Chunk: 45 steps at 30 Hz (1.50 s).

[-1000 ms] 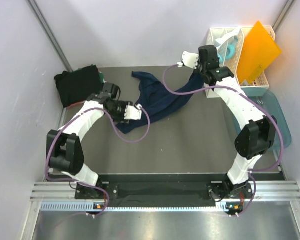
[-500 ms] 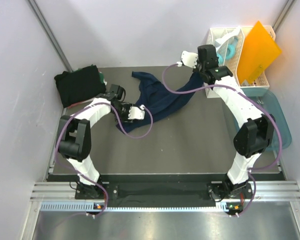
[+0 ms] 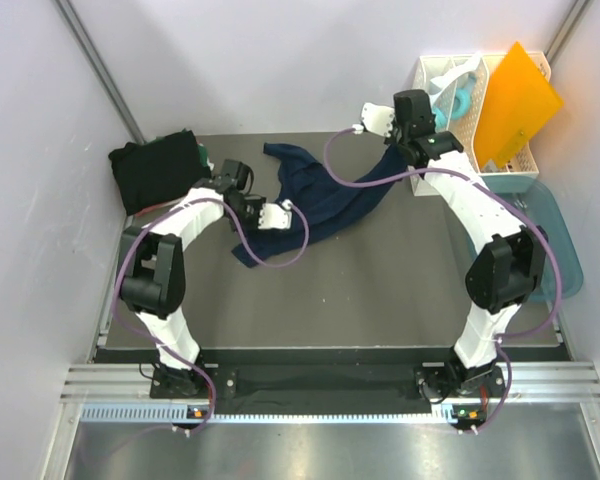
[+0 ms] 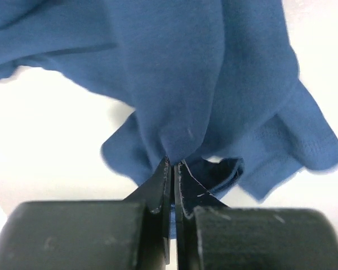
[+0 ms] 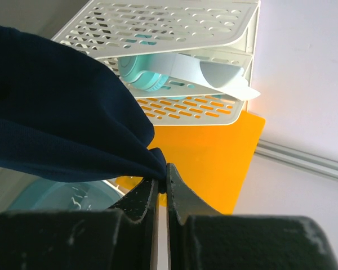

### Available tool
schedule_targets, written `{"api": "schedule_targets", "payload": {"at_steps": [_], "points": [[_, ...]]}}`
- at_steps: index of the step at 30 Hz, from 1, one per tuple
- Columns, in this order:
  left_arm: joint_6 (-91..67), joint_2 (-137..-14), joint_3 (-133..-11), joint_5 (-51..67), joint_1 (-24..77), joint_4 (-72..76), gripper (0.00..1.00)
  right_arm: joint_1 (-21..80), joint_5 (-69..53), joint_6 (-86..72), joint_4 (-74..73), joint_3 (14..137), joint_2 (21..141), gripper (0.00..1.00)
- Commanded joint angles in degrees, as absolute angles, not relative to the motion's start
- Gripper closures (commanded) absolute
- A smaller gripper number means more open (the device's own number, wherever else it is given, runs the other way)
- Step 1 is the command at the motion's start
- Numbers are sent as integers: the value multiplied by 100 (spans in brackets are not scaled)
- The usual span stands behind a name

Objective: Fold and stack the t-shirts
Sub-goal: Flatten out the tshirt

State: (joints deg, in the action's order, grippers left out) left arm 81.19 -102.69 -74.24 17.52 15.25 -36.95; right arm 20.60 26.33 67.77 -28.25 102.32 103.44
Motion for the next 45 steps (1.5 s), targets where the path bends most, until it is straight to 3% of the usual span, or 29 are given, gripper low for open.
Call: {"api": "schedule_targets", "payload": {"at_steps": [1, 9, 13, 20, 23, 32, 37, 38, 40, 44, 45], "points": [[8121, -10221, -8795, 2354, 1547, -4945, 100, 2039, 2751, 6838, -2452, 10556, 10397, 100], [7831, -10652, -11855, 3252, 1968, -7862, 100, 2013, 2742, 6838, -2408, 10608, 10485, 100], [8128, -10477, -11638, 3226, 2136, -8454, 100, 2013, 2733, 6838, -2408, 10679, 10538, 100], [8428, -10230, -9803, 2488, 2162, -8631, 100, 2039, 2716, 6882, -2408, 10723, 10564, 100], [8403, -10423, -9607, 2057, 2127, -8631, 100, 2065, 2716, 6917, -2417, 10766, 10600, 100], [7866, -12486, -11126, 1722, 1530, -8596, 100, 2171, 2707, 6900, -2435, 10784, 10626, 100], [7726, -12814, -11251, 1574, 1415, -7929, 100, 2180, 2716, 6847, -2443, 10723, 10582, 100], [7673, -12806, -11241, 1538, 1398, -7797, 96, 2171, 2725, 6847, -2452, 10705, 10565, 98], [7454, -12788, -11259, 1529, 1380, -7454, 76, 2180, 2733, 6811, -2443, 10618, 10512, 96], [7190, -12508, -11198, 1600, 1301, -6953, 53, 2188, 2751, 6812, -2373, 10389, 10406, 96], [7102, -12446, -11171, 1617, 1283, -6856, 52, 2180, 2751, 6803, -2364, 10354, 10398, 96]]}}
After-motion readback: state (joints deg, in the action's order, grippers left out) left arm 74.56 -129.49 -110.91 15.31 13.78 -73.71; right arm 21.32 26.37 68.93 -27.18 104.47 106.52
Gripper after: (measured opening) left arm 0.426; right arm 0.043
